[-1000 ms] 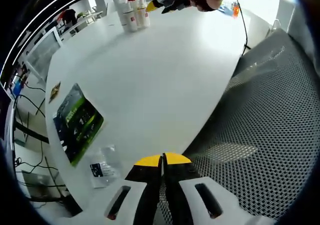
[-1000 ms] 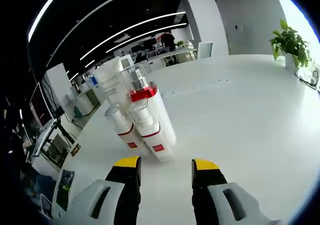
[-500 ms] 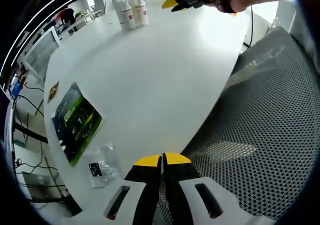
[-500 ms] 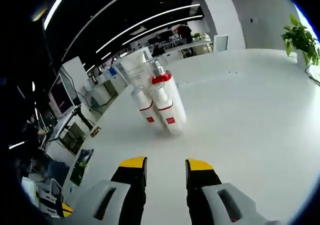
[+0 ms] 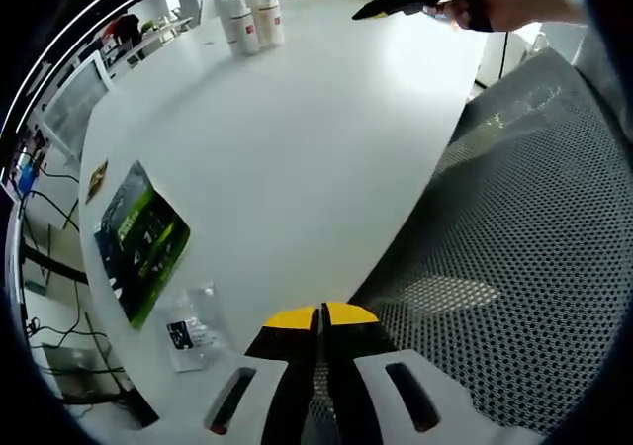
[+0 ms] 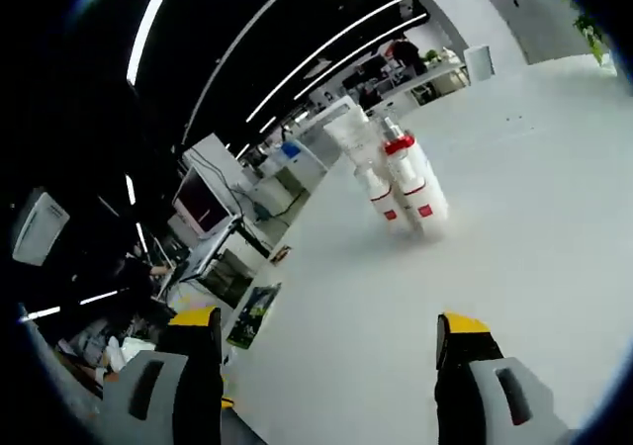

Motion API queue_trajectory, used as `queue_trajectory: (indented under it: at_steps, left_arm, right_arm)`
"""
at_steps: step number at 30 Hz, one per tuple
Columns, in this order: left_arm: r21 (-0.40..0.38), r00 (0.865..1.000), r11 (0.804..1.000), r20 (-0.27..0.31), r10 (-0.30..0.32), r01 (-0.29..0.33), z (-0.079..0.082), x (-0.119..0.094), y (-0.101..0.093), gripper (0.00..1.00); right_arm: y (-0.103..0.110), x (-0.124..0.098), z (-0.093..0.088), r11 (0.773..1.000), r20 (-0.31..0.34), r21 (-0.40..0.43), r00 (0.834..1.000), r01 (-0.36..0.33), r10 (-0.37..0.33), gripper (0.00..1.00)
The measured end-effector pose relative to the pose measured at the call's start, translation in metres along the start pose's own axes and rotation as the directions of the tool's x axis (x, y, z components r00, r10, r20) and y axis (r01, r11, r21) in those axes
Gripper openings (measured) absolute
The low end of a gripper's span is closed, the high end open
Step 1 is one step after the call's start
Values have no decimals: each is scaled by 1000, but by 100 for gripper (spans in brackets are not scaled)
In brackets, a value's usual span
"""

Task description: Arrange the skincare products in the storage area until every visible bottle or jar stands upright without overlapping.

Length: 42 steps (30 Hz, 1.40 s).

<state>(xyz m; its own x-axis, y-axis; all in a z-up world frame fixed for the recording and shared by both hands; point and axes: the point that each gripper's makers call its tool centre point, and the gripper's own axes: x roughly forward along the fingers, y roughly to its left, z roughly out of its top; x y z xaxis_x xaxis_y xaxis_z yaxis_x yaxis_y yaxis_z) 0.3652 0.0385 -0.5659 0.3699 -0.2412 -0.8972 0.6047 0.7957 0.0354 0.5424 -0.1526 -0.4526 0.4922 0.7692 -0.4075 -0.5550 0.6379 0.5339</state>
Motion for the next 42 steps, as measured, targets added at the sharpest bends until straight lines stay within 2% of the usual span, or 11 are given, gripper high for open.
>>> queue_trajectory:
  at_steps: [3, 7, 11, 18, 21, 28, 29, 31, 33, 37, 42]
  left_arm:
    - [3, 1000, 1000, 6, -10, 10, 2, 0, -2, 1]
    - [0, 999, 999, 18, -43, 43, 4, 1, -8, 2]
    - [-21, 998, 998, 26, -57, 57, 7, 0, -11, 9]
    - [7, 993, 995, 73, -98, 97, 20, -2, -22, 23]
    - [8, 989, 994, 93, -114, 113, 24, -2, -24, 29]
    - [-57, 985, 989, 111, -129, 136, 28, -5, -20, 41]
    - [-72, 984, 988, 123, -125, 135, 32, -7, -17, 43]
    - [-108, 982, 985, 153, -114, 132, 38, -10, -11, 49]
    - [-172, 976, 978, 204, -82, 118, 48, -14, 2, 56]
    - [-285, 961, 956, 278, 11, 72, 67, -24, 38, 68]
    - [-398, 948, 918, 294, 122, 5, 80, -34, 83, 80]
  right_arm:
    - [9, -13, -7, 996, -32, -86, 999, -11, 8, 90]
    - [22, -26, -14, 995, -21, -101, 1000, -6, 4, 97]
    - [25, -36, -24, 973, -34, -228, 999, 34, -43, 99]
    - [60, -32, -31, 969, 30, -247, 999, -8, 16, 99]
    - [61, -30, -35, 933, 7, -360, 1000, 21, -20, 99]
    - [65, -26, -34, 919, 30, -389, 998, 59, -52, 99]
    - [62, -25, -35, 900, 36, -430, 997, 79, -70, 99]
    - [59, -23, -39, 890, 27, -448, 996, 85, -81, 99]
    - [47, -23, -43, 848, 10, -516, 991, 121, -136, 99]
    - [47, -22, -46, 861, -1, -496, 992, 110, -128, 98]
    - [48, -22, -48, 836, -10, -538, 991, 109, -135, 96]
